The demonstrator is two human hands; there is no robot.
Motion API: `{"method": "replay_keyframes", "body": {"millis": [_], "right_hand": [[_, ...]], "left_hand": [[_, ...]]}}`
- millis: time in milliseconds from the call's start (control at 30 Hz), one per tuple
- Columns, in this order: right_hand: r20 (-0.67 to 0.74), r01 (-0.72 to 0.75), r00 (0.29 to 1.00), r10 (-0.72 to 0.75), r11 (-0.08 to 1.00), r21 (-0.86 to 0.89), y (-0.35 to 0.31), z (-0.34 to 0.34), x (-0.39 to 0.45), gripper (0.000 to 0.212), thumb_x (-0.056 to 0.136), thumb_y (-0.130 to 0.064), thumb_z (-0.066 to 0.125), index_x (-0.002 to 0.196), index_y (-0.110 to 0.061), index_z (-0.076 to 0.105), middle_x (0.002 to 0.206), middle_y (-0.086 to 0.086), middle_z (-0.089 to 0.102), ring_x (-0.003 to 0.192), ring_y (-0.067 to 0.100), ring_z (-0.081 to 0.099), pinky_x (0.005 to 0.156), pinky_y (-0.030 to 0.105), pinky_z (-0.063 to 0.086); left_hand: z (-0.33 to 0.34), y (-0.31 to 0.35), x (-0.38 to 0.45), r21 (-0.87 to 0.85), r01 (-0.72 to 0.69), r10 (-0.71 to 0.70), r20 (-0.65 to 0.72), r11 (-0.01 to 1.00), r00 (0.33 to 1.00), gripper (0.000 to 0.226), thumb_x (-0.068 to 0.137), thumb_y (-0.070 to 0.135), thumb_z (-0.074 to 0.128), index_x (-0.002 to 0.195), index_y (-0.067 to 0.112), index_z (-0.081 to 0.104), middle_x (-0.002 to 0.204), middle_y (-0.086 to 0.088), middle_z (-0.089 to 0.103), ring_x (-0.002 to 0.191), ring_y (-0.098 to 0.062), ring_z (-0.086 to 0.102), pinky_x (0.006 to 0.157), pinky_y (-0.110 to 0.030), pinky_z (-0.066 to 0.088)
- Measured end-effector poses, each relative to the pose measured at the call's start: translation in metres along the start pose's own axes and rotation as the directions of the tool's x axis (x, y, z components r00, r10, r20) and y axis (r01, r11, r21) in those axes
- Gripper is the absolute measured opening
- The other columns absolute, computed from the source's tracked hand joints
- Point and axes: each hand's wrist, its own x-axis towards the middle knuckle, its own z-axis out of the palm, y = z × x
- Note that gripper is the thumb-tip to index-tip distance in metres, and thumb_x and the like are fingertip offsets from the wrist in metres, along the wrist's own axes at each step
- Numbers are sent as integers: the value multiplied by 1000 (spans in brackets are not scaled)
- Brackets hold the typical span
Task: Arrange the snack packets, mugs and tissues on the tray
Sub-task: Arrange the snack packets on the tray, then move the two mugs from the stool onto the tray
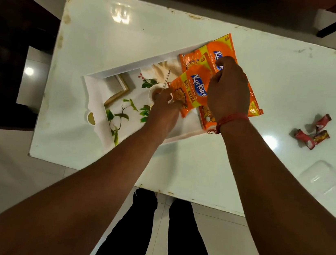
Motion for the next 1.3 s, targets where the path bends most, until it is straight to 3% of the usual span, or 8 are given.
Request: {"method": "replay_keyframes", "body": {"millis": [200, 367, 533, 600, 767, 933, 1100, 1300], "right_hand": [[15, 30, 999, -29, 987, -158, 13, -4, 0, 39, 95, -14, 51, 134, -15, 50, 128, 8, 61, 115, 31, 52, 90, 43, 47], [-19, 94, 995, -100, 973, -212, 26, -1, -4, 39, 94, -15, 50, 133, -16, 52, 127, 10, 58, 112, 30, 50, 95, 38, 40], [-104, 157, 977, -185, 960, -231, 23, -3, -29, 38, 89, -19, 53, 127, -16, 55, 126, 11, 56, 112, 31, 50, 97, 38, 39], [-86, 205, 969, -231, 950, -234, 19, 0, -45, 37, 89, -20, 52, 125, -14, 56, 124, 12, 57, 113, 33, 51, 99, 43, 42], [92, 285, 958, -271, 923, -257, -1, 13, -79, 47, 90, -28, 57, 134, -13, 50, 136, 14, 52, 127, 37, 45, 104, 52, 40], [290, 310, 928, -233, 916, -255, -48, 29, -91, 70, 88, -42, 61, 149, -19, 36, 156, 14, 33, 144, 43, 27, 110, 57, 33], [368, 375, 890, -268, 890, -258, -114, 67, -92, 77, 90, -52, 53, 154, -23, 23, 164, 11, 14, 150, 39, 11, 116, 58, 23], [390, 428, 861, -326, 879, -209, -228, 131, -99, 77, 94, -56, 47, 156, -24, 15, 165, 8, 5, 152, 33, 5, 119, 55, 20]], "left_hand": [[9, 6, -6, 172, 24, -26, 12, 985, 1000, 46, 78, 38, 56, 123, 32, 64, 117, 1, 68, 106, -20, 64, 97, -48, 52], [13, 11, -12, 191, -22, 23, -5, 981, 1000, 40, 93, 25, 58, 133, 25, 59, 116, 1, 56, 116, -25, 59, 101, -44, 49], [8, 4, -21, 257, -125, 137, -28, 958, 990, 43, 99, 14, 49, 141, 18, 47, 130, -3, 56, 116, -18, 56, 68, -12, 42], [2, 0, -26, 302, -151, 181, -73, 941, 981, 38, 99, 19, 49, 137, 19, 52, 142, -8, 52, 128, -22, 52, 84, -18, 42], [-48, -14, -45, 688, -366, 496, 11, 627, 868, 42, 99, 33, 49, 134, 11, 54, 137, -11, 58, 127, -25, 52, 105, -31, 41], [-127, -15, -57, 910, -278, 565, 61, 306, 823, 66, 99, 55, 28, 149, 14, 39, 154, -15, 41, 142, -34, 37, 116, -51, 29], [-206, -2, -55, 924, -306, 518, 151, 228, 842, 69, 100, 59, 16, 155, 20, 25, 163, -9, 23, 151, -31, 21, 119, -55, 22], [-317, 38, -58, 926, -285, 583, 94, 245, 807, 69, 99, 64, 15, 157, 28, 10, 167, -3, 10, 154, -25, 5, 123, -51, 8]]}}
